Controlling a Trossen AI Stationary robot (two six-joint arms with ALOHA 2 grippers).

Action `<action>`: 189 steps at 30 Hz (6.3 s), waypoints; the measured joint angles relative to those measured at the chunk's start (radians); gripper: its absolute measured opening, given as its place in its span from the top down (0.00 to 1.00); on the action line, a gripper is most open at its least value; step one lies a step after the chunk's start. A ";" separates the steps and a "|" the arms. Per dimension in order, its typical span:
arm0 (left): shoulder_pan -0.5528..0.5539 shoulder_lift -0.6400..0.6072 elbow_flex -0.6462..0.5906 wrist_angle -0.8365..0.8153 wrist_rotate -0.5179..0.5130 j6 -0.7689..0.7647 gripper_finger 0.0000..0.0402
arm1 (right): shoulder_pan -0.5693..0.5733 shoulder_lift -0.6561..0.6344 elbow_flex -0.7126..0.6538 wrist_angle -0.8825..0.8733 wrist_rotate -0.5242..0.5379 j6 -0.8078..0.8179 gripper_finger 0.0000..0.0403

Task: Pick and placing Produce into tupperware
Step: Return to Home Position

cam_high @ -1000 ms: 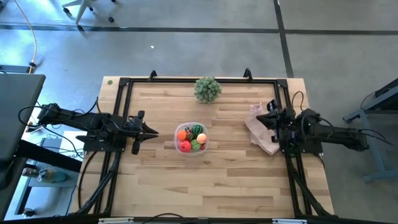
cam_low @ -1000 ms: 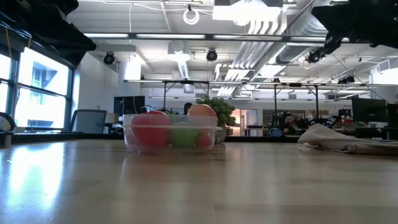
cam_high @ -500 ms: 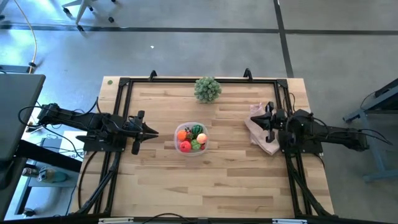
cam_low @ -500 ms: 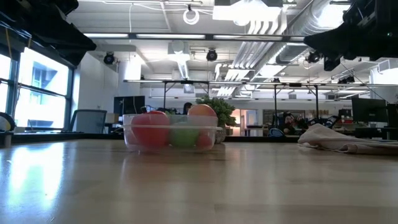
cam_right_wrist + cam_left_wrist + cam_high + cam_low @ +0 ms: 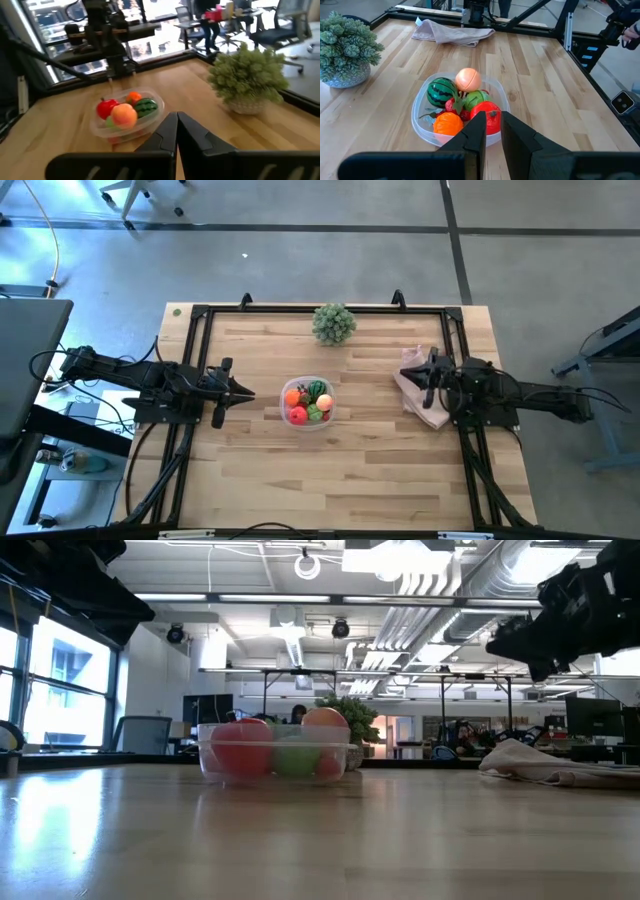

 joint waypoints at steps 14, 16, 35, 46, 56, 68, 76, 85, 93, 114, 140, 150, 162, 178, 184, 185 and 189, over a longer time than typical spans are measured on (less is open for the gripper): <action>0.000 0.000 0.000 0.001 0.000 0.000 0.88 | 0.000 0.000 0.000 -0.008 0.032 0.019 1.00; 0.000 0.000 0.000 0.028 0.000 0.000 0.88 | 0.000 0.000 0.000 -0.008 0.031 0.019 1.00; 0.000 -0.003 0.073 0.240 -0.088 -0.020 0.88 | 0.000 0.000 0.000 -0.008 0.031 0.019 1.00; 0.000 -0.176 0.268 -0.079 -0.024 0.093 0.88 | 0.000 0.000 0.000 -0.009 0.031 0.019 1.00; 0.000 -0.381 0.109 0.017 0.071 0.106 0.88 | 0.000 0.000 0.000 -0.019 0.031 0.019 1.00; 0.000 -0.388 -0.201 0.250 0.125 0.106 0.88 | 0.000 0.000 0.000 -0.039 0.031 0.019 1.00; 0.000 -0.388 -0.257 0.213 0.053 0.147 0.88 | 0.000 0.000 0.000 -0.038 0.031 0.019 1.00; 0.000 -0.382 -0.257 0.126 -0.089 0.161 0.88 | 0.000 0.000 0.000 -0.038 0.031 0.019 1.00; 0.000 -0.382 -0.256 0.126 -0.089 0.158 0.88 | 0.000 0.000 0.000 -0.038 0.031 0.019 1.00; 0.000 -0.382 -0.256 0.126 -0.092 0.158 0.88 | 0.000 0.000 0.000 -0.038 0.031 0.019 1.00; 0.000 -0.382 -0.250 0.111 1.054 0.230 0.88 | 0.000 0.000 0.000 -0.040 0.031 0.019 1.00; 0.000 -0.382 -0.250 0.111 0.913 0.232 0.88 | 0.000 0.000 0.000 -0.046 0.031 0.019 1.00; 0.000 -0.382 -0.251 0.112 0.745 0.368 0.88 | 0.000 0.000 0.000 -0.053 0.031 0.019 1.00; 0.000 -0.382 -0.251 0.111 0.565 0.367 0.88 | 0.000 0.000 0.000 -0.054 0.031 0.019 1.00; 0.000 -0.382 -0.251 0.111 0.565 0.367 0.88 | 0.000 0.000 0.000 -0.054 0.031 0.019 1.00; 0.000 -0.382 -0.251 0.111 0.565 0.367 0.88 | 0.000 0.000 0.000 -0.054 0.031 0.019 1.00; 0.000 -0.382 -0.252 0.111 0.565 0.367 0.88 | 0.000 0.000 0.000 -0.054 0.031 0.019 1.00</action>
